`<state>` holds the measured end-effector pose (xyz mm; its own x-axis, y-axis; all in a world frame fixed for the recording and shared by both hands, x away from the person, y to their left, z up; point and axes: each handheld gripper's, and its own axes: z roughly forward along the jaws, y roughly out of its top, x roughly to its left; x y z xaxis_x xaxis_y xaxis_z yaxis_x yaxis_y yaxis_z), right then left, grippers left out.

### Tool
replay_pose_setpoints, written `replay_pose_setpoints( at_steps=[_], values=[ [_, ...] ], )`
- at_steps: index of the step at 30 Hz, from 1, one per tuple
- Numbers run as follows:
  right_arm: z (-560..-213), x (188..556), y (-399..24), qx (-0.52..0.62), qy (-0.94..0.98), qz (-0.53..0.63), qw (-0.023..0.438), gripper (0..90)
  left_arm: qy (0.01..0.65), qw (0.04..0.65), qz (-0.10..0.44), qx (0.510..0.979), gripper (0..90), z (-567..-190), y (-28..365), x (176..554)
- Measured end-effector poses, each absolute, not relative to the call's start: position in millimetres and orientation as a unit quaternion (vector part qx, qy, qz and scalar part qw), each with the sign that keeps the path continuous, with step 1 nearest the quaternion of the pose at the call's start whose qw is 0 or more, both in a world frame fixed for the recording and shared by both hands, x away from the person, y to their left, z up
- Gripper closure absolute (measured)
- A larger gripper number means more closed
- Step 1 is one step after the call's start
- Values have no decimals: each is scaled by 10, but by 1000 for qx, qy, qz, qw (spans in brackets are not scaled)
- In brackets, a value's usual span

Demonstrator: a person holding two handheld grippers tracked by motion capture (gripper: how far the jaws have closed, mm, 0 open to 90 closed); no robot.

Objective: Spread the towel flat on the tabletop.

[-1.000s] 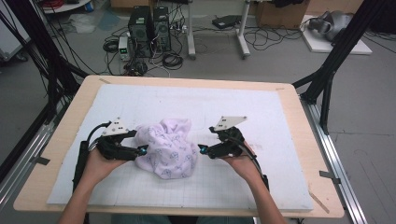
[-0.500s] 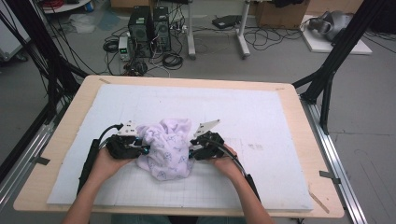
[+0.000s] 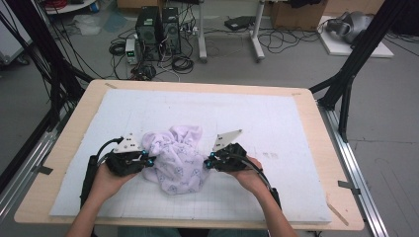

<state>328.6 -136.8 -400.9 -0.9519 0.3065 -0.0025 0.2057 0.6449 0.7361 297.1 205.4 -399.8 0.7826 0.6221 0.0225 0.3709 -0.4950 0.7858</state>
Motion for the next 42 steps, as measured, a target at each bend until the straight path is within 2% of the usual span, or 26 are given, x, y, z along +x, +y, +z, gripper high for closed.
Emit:
replay_pose_setpoints(
  at_steps=[4, 8, 12, 14, 16, 18, 22, 25, 29, 33, 35, 36, 37, 40, 42],
  values=[
    [-3870, 3051, -1553, 134, 900, 408, 75, 845, 276, 422, 154, 850, 799, -3913, 2040, 2774],
    [-3853, 2867, -1699, 139, 897, 415, 68, 845, 269, 429, 145, 850, 798, -3916, 2049, 2592],
    [-4046, 2674, -1914, 161, 897, 408, 53, 843, 274, 431, 124, 851, 788, -4034, 2097, 2496],
    [-4130, 2655, -1939, 167, 897, 407, 41, 808, 273, 432, 119, 852, 727, -4050, 2100, 2493],
    [-4138, 2658, -1953, 168, 895, 412, 38, 697, 278, 428, 117, 852, 578, -4051, 2106, 2487],
    [-4073, 2676, -1976, 171, 889, 424, 42, 638, 282, 432, 120, 848, 453, -3975, 2139, 2482],
    [-3889, 2767, -2003, 176, 872, 454, 50, 551, 282, 446, 134, 839, 362, -3775, 2189, 2513],
    [-3815, 2838, -1912, 169, 869, 462, 53, 501, 283, 450, 143, 835, 339, -3687, 2182, 2557],
    [-3846, 2983, -1702, 159, 873, 459, 51, 472, 282, 454, 141, 833, 336, -3620, 2051, 2773],
    [-3955, 3124, -1484, 157, 875, 458, 25, 472, 286, 448, 133, 837, 337, -3687, 1949, 2902],
    [-4030, 3162, -1389, 153, 879, 452, 4, 518, 278, 431, 99, 853, 429, -3806, 1872, 2983],
    [-4030, 3162, -1389, 153, 879, 452, 4, 518, 278, 431, 99, 853, 462, -3806, 1872, 2983],
    [-4094, 3169, -1315, 149, 885, 442, -4, 607, 276, 424, 94, 858, 528, -3846, 1859, 2989],
    [-4189, 3140, -1233, 132, 894, 429, -14, 740, 276, 411, 83, 865, 642, -3951, 1855, 2972],
    [-4246, 3083, -1205, 123, 898, 422, -13, 798, 278, 417, 77, 862, 682, -4007, 1885, 2933]
  ],
)
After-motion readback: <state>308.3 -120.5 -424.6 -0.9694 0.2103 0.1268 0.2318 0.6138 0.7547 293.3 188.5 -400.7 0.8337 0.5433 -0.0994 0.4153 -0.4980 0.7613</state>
